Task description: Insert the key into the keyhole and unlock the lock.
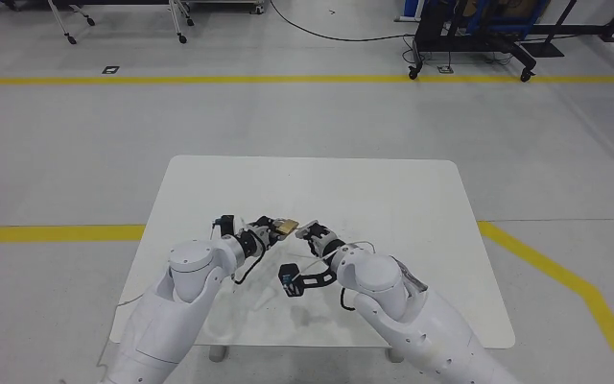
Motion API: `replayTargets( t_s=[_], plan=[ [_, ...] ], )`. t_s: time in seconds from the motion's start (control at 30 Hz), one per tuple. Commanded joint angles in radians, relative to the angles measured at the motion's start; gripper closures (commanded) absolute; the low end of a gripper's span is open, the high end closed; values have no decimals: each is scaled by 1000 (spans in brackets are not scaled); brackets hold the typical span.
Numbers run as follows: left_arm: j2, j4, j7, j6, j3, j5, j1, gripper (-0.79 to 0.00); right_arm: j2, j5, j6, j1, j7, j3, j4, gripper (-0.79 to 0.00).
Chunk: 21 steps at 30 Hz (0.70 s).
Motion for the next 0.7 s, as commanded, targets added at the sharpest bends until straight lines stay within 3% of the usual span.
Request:
replayTargets(
  t_s=[0.0,0.67],
  plan=[
    [-1,3,2,2,3,-2,-1,0,-1,0,-1,1,1,-2,1,0],
    [-10,-8,57,3,0,-47,6,0,-7,-26,2,-3,-15,-18,4,0]
  ],
)
